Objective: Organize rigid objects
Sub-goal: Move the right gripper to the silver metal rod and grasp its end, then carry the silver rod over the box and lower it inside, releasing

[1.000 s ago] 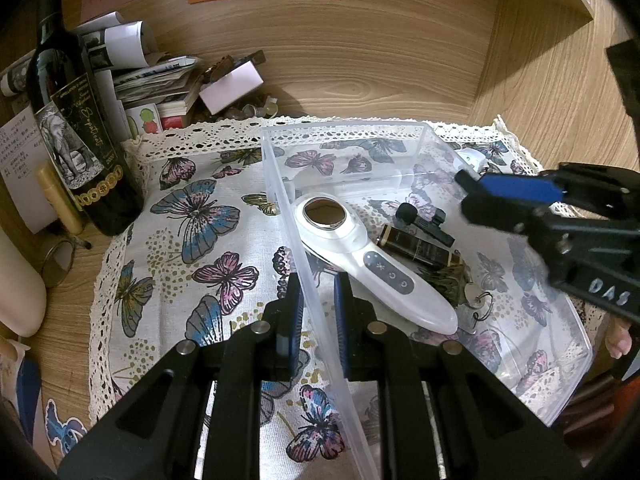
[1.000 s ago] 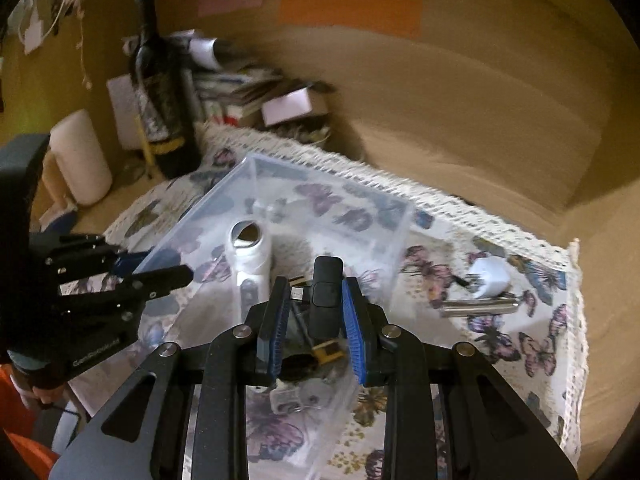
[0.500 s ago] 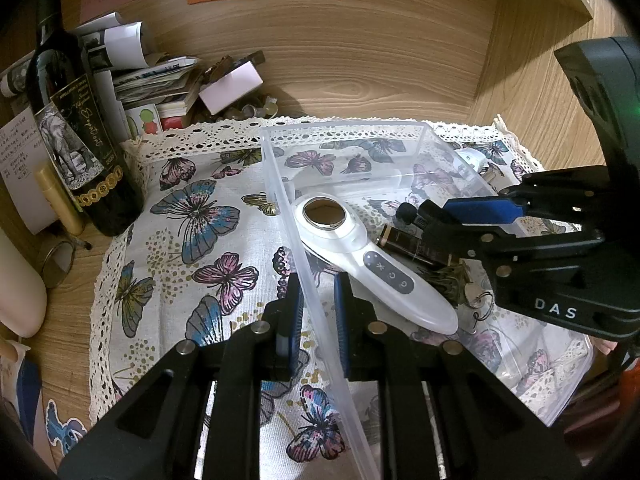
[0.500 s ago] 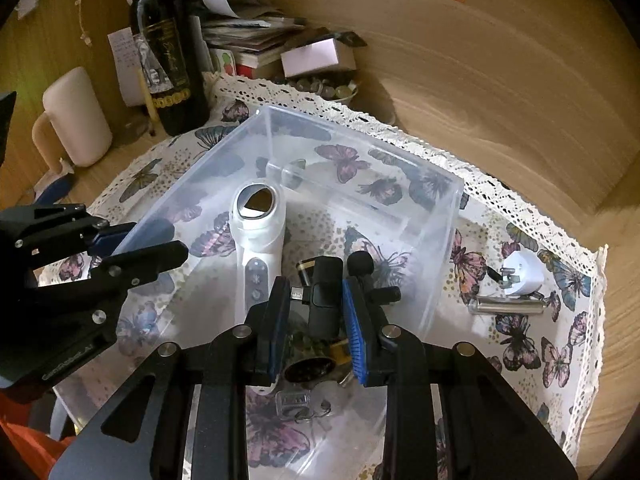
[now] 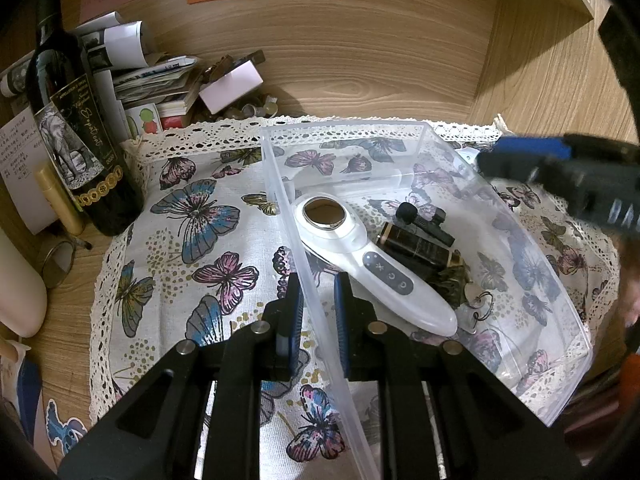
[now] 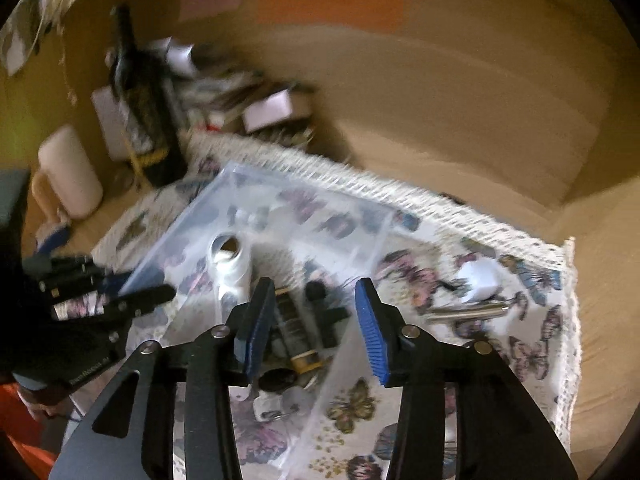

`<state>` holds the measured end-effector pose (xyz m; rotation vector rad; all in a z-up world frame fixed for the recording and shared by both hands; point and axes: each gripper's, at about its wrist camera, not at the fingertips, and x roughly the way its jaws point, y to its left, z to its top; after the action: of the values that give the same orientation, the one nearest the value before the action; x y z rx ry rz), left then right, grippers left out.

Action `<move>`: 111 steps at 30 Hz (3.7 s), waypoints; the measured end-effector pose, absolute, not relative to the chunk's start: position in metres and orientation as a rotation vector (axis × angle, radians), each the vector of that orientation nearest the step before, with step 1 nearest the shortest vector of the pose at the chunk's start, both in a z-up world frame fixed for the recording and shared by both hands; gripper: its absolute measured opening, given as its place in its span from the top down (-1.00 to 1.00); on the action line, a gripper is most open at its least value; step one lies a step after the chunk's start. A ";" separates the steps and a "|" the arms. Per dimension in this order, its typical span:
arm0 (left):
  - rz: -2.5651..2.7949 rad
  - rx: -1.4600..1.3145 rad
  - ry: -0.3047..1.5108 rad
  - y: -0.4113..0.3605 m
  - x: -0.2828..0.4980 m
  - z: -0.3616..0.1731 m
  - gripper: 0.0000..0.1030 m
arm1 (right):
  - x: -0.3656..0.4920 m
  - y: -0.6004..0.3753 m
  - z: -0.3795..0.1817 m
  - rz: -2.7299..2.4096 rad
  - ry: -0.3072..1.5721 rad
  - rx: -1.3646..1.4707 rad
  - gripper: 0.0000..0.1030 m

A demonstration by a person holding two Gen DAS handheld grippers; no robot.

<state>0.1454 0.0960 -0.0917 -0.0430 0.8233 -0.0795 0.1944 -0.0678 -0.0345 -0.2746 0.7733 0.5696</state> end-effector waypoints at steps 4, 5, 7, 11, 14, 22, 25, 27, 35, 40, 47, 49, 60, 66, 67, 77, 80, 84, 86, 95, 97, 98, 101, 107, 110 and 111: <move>-0.080 -0.044 0.823 0.096 0.145 -0.092 0.71 | 0.200 -0.090 -0.017 0.500 0.716 -0.233 0.11; -0.080 -0.044 0.823 0.096 0.145 -0.092 0.71 | 0.202 -0.094 -0.015 0.485 0.708 -0.227 0.09; -0.080 -0.043 0.823 0.096 0.145 -0.092 0.71 | 0.206 -0.104 -0.011 0.446 0.691 -0.217 0.04; -0.080 -0.043 0.823 0.096 0.145 -0.092 0.71 | 0.219 -0.118 -0.014 0.389 0.694 -0.196 0.02; -0.080 -0.043 0.823 0.096 0.145 -0.092 0.71 | 0.230 -0.129 -0.024 0.349 0.716 -0.188 0.01; -0.080 -0.043 0.823 0.096 0.145 -0.092 0.71 | 0.272 -0.140 -0.071 0.272 0.856 -0.141 -0.10; -0.079 -0.043 0.825 0.095 0.145 -0.092 0.71 | 0.289 -0.141 -0.091 0.243 0.919 -0.109 -0.10; -0.080 -0.041 0.825 0.095 0.146 -0.092 0.71 | 0.296 -0.142 -0.102 0.226 0.949 -0.100 -0.10; -0.080 -0.041 0.825 0.095 0.146 -0.092 0.71 | 0.303 -0.164 -0.128 0.193 1.010 -0.043 0.12; -0.081 -0.041 0.824 0.095 0.146 -0.093 0.71 | 0.294 -0.184 -0.126 0.180 0.989 -0.043 0.65; -0.081 -0.040 0.824 0.095 0.146 -0.093 0.71 | 0.279 -0.203 -0.124 0.178 0.960 -0.034 0.72; -0.081 -0.041 0.824 0.095 0.146 -0.092 0.71 | 0.271 -0.206 -0.118 0.185 0.940 -0.030 0.72; -0.079 -0.037 0.824 0.096 0.145 -0.093 0.71 | 0.230 -0.188 -0.050 0.241 0.769 -0.055 0.72; -0.080 -0.036 0.825 0.097 0.144 -0.093 0.72 | 0.222 -0.174 -0.031 0.281 0.724 -0.071 0.72; -0.081 -0.037 0.825 0.096 0.144 -0.093 0.72 | 0.222 -0.170 -0.029 0.286 0.715 -0.071 0.72; -0.079 -0.036 0.825 0.096 0.144 -0.092 0.71 | 0.200 -0.143 0.012 0.370 0.579 -0.067 0.72; -0.079 -0.035 0.825 0.096 0.144 -0.092 0.72 | 0.189 -0.132 0.027 0.416 0.534 -0.084 0.72; -0.079 -0.035 0.825 0.096 0.144 -0.092 0.71 | 0.177 -0.110 0.035 0.486 0.502 -0.115 0.72; -0.079 -0.035 0.825 0.096 0.144 -0.092 0.71 | 0.174 -0.095 0.033 0.518 0.499 -0.144 0.72; -0.081 -0.035 0.825 0.097 0.144 -0.092 0.72 | 0.182 -0.046 -0.008 0.573 0.583 -0.255 0.72; -0.082 -0.036 0.824 0.097 0.144 -0.093 0.71 | 0.187 -0.040 -0.019 0.571 0.613 -0.281 0.72; -0.082 -0.036 0.824 0.097 0.144 -0.092 0.71 | 0.188 -0.038 -0.023 0.569 0.624 -0.295 0.72; -0.083 -0.036 0.823 0.097 0.144 -0.093 0.71 | 0.193 -0.030 -0.040 0.568 0.673 -0.345 0.72; -0.082 -0.035 0.823 0.096 0.144 -0.092 0.71 | 0.192 -0.025 -0.059 0.578 0.741 -0.410 0.72; -0.082 -0.036 0.823 0.097 0.144 -0.093 0.71 | 0.187 -0.027 -0.065 0.589 0.776 -0.431 0.72; -0.082 -0.037 0.824 0.097 0.144 -0.092 0.71 | 0.186 -0.027 -0.065 0.588 0.780 -0.435 0.72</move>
<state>0.1438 0.0969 -0.0925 -0.0370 0.8235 -0.0817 0.1856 -0.0271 -0.0649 -0.4355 0.7798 0.5883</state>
